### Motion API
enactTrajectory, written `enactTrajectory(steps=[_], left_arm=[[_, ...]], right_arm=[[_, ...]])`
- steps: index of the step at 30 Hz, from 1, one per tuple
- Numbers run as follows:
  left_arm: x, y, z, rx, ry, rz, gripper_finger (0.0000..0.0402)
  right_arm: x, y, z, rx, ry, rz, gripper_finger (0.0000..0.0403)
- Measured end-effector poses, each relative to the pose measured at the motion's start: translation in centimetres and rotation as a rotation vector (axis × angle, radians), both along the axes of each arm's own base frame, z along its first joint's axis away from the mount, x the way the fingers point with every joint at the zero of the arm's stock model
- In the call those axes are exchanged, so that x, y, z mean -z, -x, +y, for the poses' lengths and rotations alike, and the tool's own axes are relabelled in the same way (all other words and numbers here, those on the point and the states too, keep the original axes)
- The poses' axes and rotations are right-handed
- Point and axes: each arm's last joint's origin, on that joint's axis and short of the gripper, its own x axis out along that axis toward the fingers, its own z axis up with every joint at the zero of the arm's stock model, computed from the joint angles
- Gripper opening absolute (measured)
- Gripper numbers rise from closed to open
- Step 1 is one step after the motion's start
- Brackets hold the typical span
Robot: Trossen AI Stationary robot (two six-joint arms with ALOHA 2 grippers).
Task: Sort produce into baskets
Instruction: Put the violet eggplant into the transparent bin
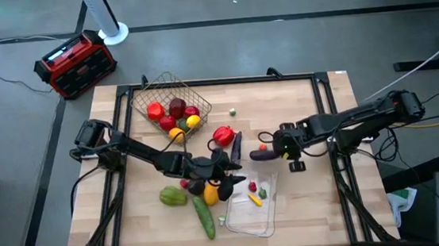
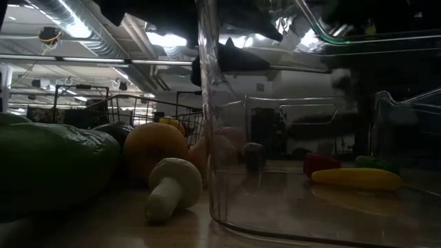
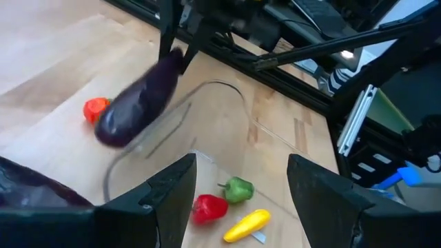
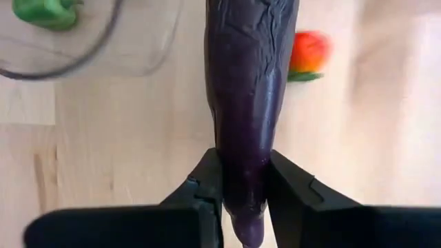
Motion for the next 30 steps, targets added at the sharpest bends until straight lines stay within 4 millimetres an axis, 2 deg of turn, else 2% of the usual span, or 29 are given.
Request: enactTrajectory(steps=[7, 12, 18, 24, 30], left_arm=[[-0.6, 0.0, 0.9, -0.003, -0.052, -0.011, 0.0224], [-1.8, 0.2, 1.7, -0.004, -0.091, -0.039, 0.0224], [-3.9, 0.9, 2.1, 0.011, -0.152, -0.09, 0.0223], [-6.6, 2.3, 2.4, 0.022, -0.197, -0.133, 0.0223], [-7.3, 2.8, 3.3, -0.004, -0.256, -0.113, 0.0223]], right_arm=[[-6.4, -0.5, -0.3, 0.035, 0.129, -0.018, 0.0101], [-9.6, -1.3, -0.1, 0.049, 0.043, -0.137, 0.0099], [-10.0, -2.0, 0.5, -0.001, -0.123, -0.184, 0.0099], [-9.2, -2.8, 0.7, -0.001, -0.171, -0.142, 0.0099], [-8.2, -3.7, 1.2, -0.04, -0.286, -0.088, 0.0099]])
